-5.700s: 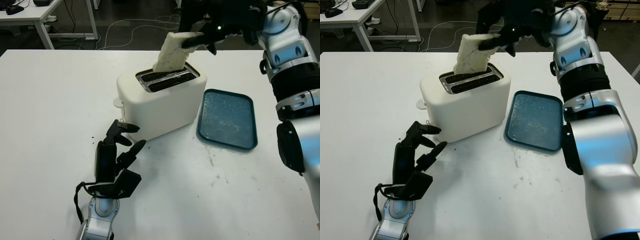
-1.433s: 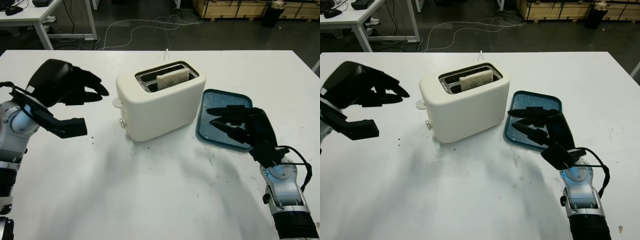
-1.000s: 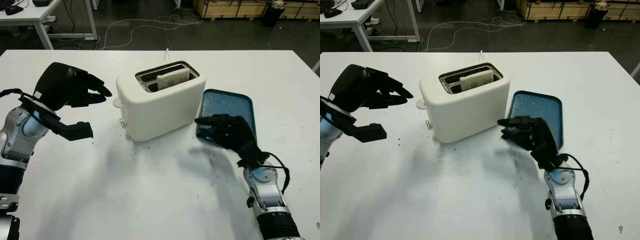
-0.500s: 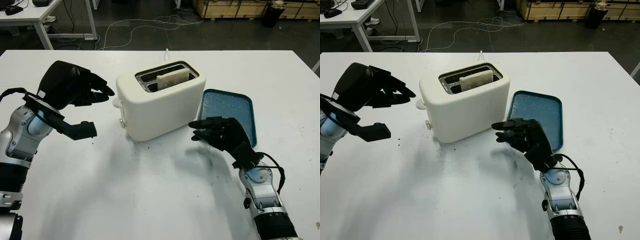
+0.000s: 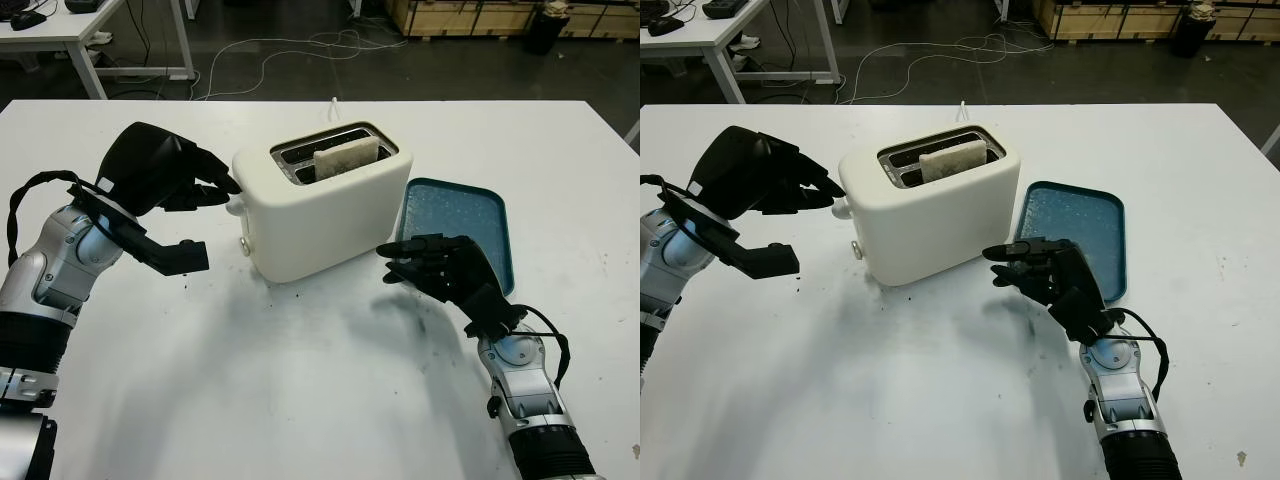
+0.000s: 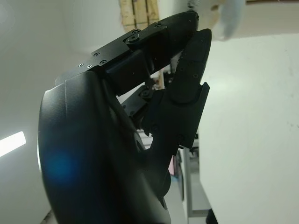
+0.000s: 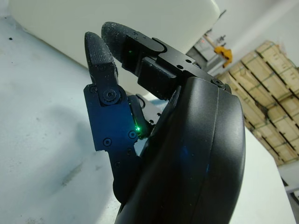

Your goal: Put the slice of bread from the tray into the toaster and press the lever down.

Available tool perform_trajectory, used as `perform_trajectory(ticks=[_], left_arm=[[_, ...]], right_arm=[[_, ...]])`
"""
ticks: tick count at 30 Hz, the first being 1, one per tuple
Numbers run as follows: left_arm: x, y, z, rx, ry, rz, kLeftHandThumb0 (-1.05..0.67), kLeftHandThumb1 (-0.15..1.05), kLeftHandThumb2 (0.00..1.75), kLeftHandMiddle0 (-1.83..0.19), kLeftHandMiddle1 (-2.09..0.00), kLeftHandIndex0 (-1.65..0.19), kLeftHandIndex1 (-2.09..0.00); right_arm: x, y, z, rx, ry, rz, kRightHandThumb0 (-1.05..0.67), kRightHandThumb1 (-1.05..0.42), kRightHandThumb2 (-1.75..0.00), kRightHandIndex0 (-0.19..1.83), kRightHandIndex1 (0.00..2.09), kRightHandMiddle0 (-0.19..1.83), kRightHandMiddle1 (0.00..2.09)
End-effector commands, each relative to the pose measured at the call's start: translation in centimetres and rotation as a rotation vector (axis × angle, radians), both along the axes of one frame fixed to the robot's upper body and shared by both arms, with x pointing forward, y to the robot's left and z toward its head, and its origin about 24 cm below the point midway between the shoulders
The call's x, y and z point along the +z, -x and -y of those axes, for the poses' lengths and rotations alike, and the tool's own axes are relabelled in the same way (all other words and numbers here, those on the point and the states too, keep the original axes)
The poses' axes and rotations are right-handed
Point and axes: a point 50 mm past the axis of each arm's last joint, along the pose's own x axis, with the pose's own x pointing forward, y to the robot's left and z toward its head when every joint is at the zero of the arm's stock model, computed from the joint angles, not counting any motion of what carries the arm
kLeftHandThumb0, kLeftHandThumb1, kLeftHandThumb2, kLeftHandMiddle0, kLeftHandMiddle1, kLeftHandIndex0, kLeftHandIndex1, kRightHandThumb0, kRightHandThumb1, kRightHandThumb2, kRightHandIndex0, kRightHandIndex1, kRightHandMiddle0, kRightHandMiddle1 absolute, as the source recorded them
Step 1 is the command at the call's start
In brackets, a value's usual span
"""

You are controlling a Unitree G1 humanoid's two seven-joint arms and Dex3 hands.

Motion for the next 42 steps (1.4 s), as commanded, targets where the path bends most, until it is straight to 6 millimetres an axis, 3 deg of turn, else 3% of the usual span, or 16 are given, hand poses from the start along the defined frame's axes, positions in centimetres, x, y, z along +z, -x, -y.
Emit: perform_trajectory(ticks=[1, 27, 31, 42], left_arm=[[0.3, -0.3, 0.4, -0.012, 0.007, 0.001, -0.30, 0.82, 0.00, -1.13, -1.04, -1.35, -0.06], [-0.8, -0.7, 0.9, -0.028, 0.012, -0.072, -0.29, 0.86, 0.00, -1.08, -1.01, -1.34, -0.04], [-1.1, -0.4, 1.5, -0.053, 0.030, -0.073, -0.28, 0.85, 0.00, -1.08, -1.15, -1.36, -0.04], [-2.3, 0.3, 2.3, -0.069, 0.052, -0.080, -0.27, 0.85, 0.01, -1.07, -1.18, -1.37, -0.05]], right_arm=[[0.2, 0.0, 0.2, -0.007, 0.003, 0.007, -0.47, -0.88, 0.00, 1.17, 0.54, 1.22, 0.00], [0.3, 0.0, 0.4, -0.022, 0.004, -0.006, -0.49, -0.88, 0.00, 1.16, 0.52, 1.21, 0.00], [0.3, -0.1, 0.5, -0.023, 0.011, -0.012, -0.49, -0.88, 0.00, 1.15, 0.52, 1.21, 0.00], [0.3, 0.0, 0.5, -0.026, 0.014, -0.007, -0.47, -0.89, 0.00, 1.16, 0.51, 1.21, 0.00]])
